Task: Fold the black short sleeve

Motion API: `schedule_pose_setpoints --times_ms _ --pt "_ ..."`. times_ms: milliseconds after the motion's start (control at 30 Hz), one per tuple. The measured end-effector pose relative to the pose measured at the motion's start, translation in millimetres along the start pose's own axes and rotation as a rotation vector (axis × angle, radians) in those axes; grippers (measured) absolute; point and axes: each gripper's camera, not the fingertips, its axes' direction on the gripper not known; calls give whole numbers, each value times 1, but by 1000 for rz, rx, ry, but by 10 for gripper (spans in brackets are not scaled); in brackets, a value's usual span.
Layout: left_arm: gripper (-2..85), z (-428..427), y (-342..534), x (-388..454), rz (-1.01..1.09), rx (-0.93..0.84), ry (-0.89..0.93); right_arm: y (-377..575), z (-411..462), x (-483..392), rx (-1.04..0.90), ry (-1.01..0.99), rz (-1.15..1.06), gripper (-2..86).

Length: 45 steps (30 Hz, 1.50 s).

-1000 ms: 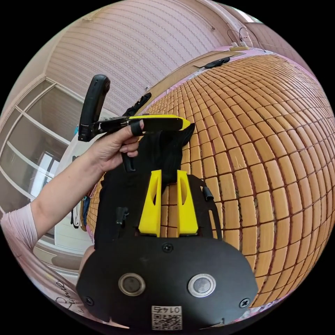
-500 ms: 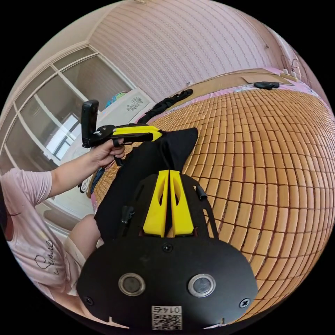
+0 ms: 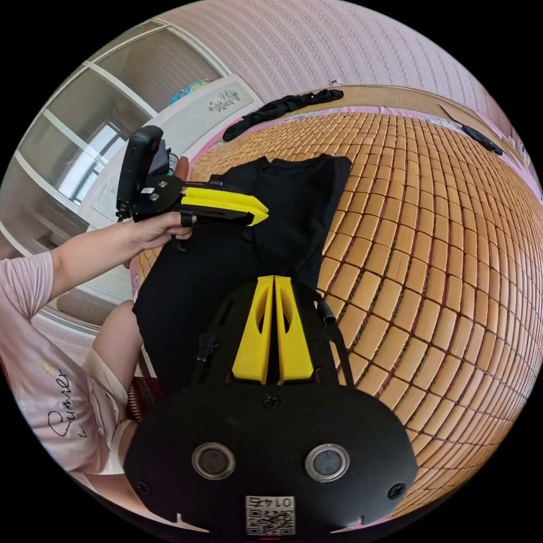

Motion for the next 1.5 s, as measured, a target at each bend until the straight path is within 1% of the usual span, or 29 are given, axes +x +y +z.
schedule_pose_setpoints --times_ms 33,67,133,200,300,400,500,533,600,667,700,767,900,933,1033,1100,1133,1233,1267,1300,1400,1467,1500 --pt "6 11 3 2 19 -22 -16 -4 5 -6 -11 36 -23 -7" --pt "-2 9 11 2 34 58 -18 -8 7 -9 -7 47 -26 -8" --pt "-6 8 17 -1 38 76 -20 -13 8 -11 -7 34 -20 -7" --pt "-7 1 22 -10 3 48 -6 -17 8 -13 5 11 -18 -6" --pt "-8 -30 49 -32 -74 102 6 -25 5 -23 16 26 -12 -3" --pt "-9 -56 97 -52 -119 70 -39 -32 5 -41 46 72 -50 -2" --pt "-9 -86 163 -76 -169 42 -137 -46 10 -68 42 95 -119 0" --pt "-8 -99 191 -86 -192 49 -181 -55 11 -80 65 70 -125 2" --pt "-7 -114 232 -102 -239 58 -233 -75 15 -101 86 -47 -166 6" --pt "-3 -127 277 -127 -322 79 -240 -114 33 -131 86 -249 -241 14" --pt "0 -128 287 -133 -348 82 -233 -126 40 -139 74 -277 -260 17" --pt "20 -129 312 -160 -455 106 -175 -182 69 -172 15 -292 -286 46" --pt "54 -118 321 -186 -495 152 -92 -252 108 -233 -8 -252 -409 82" --pt "58 -111 318 -192 -480 143 -96 -272 125 -250 -15 -215 -418 88" --pt "65 -95 315 -207 -487 84 -137 -313 173 -273 -125 -63 -390 104" --pt "68 -91 314 -216 -483 90 -101 -324 190 -278 -129 -28 -377 98" --pt "69 -91 314 -220 -474 116 -88 -327 199 -280 -135 23 -366 86" --pt "71 -86 313 -231 -476 138 -119 -329 214 -275 -174 125 -352 36" --pt "72 -82 310 -237 -478 113 -92 -328 210 -271 -138 124 -351 22" --pt "72 -82 309 -238 -477 117 -84 -329 209 -269 -142 112 -348 15" --pt "68 -80 306 -242 -460 102 -95 -337 199 -251 -158 -27 -296 4" --pt "66 -81 306 -243 -449 93 -122 -338 173 -230 -68 -175 -221 0" --pt "66 -83 307 -244 -452 91 -124 -337 163 -224 -33 -215 -206 0"
